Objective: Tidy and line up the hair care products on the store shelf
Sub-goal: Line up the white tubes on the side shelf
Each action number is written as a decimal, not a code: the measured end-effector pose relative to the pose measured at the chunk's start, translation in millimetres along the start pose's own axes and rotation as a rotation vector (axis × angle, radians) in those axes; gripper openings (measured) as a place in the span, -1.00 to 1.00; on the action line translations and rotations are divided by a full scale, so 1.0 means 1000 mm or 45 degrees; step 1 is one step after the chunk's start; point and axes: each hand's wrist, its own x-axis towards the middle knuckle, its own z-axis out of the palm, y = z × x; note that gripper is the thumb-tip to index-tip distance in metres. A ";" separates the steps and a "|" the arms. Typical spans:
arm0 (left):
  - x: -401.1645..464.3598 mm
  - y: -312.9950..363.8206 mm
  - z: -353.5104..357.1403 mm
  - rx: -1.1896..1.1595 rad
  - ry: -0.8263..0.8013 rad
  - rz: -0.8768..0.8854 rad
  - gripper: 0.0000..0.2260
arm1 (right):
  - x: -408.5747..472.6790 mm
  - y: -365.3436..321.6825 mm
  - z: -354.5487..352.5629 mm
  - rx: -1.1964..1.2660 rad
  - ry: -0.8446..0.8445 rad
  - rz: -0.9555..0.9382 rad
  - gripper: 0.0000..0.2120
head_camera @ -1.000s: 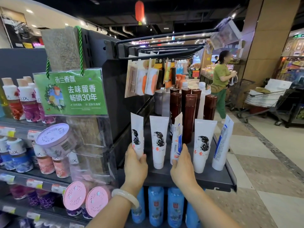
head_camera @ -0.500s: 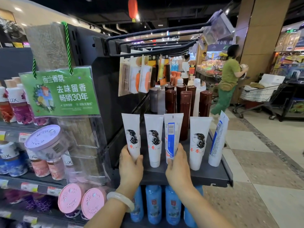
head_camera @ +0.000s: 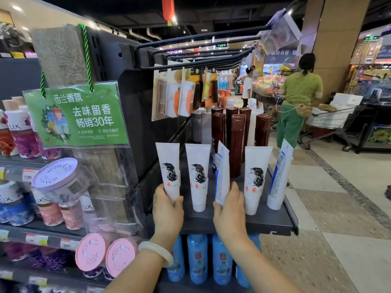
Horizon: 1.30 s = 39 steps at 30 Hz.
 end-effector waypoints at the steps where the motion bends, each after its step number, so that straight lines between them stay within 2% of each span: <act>1: 0.000 0.000 0.000 0.009 -0.001 -0.001 -0.58 | -0.001 -0.001 -0.001 -0.018 -0.009 -0.001 -0.34; 6: -0.009 -0.001 0.001 0.002 0.043 0.055 -0.45 | -0.008 0.000 0.000 0.084 -0.114 -0.017 -0.34; 9: -0.025 -0.008 0.000 -0.029 0.223 0.294 -0.54 | -0.007 0.000 0.000 0.058 -0.068 0.017 -0.35; 12: -0.040 -0.011 0.008 -0.036 0.181 0.472 -0.63 | -0.006 -0.002 0.001 0.000 -0.001 0.039 -0.35; 14: -0.044 -0.006 0.013 -0.060 0.053 0.456 -0.63 | -0.007 -0.003 0.001 -0.033 0.006 0.025 -0.33; 17: -0.043 0.001 0.018 -0.046 -0.092 0.350 -0.52 | -0.012 -0.002 0.002 0.009 -0.042 0.007 -0.34; 22: -0.033 0.002 0.022 -0.048 -0.196 0.209 -0.45 | -0.013 0.000 0.001 -0.016 -0.015 0.008 -0.34; 30: -0.032 0.006 0.023 -0.082 -0.196 0.217 -0.57 | -0.010 -0.005 0.003 -0.094 0.055 0.049 -0.34; 34: -0.033 0.004 0.023 -0.106 -0.189 0.214 -0.54 | -0.008 -0.007 0.005 -0.109 0.079 0.085 -0.34; 37: -0.038 0.001 0.021 -0.071 -0.099 0.257 -0.54 | -0.009 -0.005 0.005 -0.083 0.075 0.093 -0.32; 39: -0.042 0.001 0.019 -0.068 -0.036 0.363 -0.62 | -0.012 -0.003 0.004 -0.056 0.070 0.075 -0.31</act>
